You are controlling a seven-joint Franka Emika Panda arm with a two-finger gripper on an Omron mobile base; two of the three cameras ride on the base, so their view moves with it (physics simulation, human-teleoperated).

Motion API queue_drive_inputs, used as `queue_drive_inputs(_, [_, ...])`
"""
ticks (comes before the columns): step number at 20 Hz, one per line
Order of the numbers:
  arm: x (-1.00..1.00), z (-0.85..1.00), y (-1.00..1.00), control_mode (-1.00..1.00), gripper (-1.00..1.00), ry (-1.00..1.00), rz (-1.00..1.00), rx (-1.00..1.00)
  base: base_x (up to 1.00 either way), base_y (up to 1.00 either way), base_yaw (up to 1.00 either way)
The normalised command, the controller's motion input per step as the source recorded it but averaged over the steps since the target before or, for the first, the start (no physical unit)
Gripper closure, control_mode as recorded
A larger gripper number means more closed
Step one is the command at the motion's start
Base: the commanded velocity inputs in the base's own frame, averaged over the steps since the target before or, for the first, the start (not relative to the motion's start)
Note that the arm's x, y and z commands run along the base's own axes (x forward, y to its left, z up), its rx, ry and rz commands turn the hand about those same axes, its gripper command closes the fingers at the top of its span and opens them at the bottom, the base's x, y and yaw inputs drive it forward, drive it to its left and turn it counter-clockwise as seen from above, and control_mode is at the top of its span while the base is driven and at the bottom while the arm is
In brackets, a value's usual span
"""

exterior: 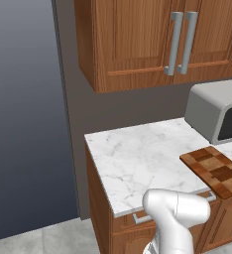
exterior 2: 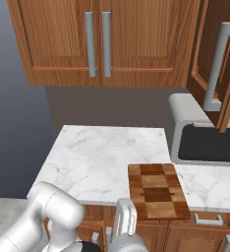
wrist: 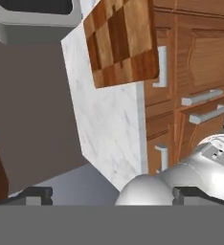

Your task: Move the cutting board and knife to the sink. Then move spray from the cabinet to the counter.

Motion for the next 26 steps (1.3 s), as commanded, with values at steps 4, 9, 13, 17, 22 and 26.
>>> queue_drive_inputs(4, [0.2,-0.03,-0.22,-1.0,-1.0,-0.01,0.0,0.03,0.0,0.0,0.0])
queue_drive_inputs(9, [0.24,-0.19,-0.22,-1.0,-1.0,-0.1,0.0,0.0,0.0,0.0,0.0])
queue_drive_inputs(13, [0.31,-0.28,-0.16,-1.0,-1.0,-0.2,0.0,0.0,0.0,0.0,0.0])
queue_drive_inputs(17, [0.19,-0.32,-0.17,-1.0,-1.0,-0.25,0.0,0.0,0.0,0.0,0.0])
queue_drive_inputs(22, [0.11,-0.31,-0.14,-1.0,-1.0,-0.2,0.0,0.0,0.0,0.0,0.0])
queue_drive_inputs(26, [0.17,-0.24,-0.12,-1.0,-1.0,-0.1,0.0,0.0,0.0,0.0,0.0])
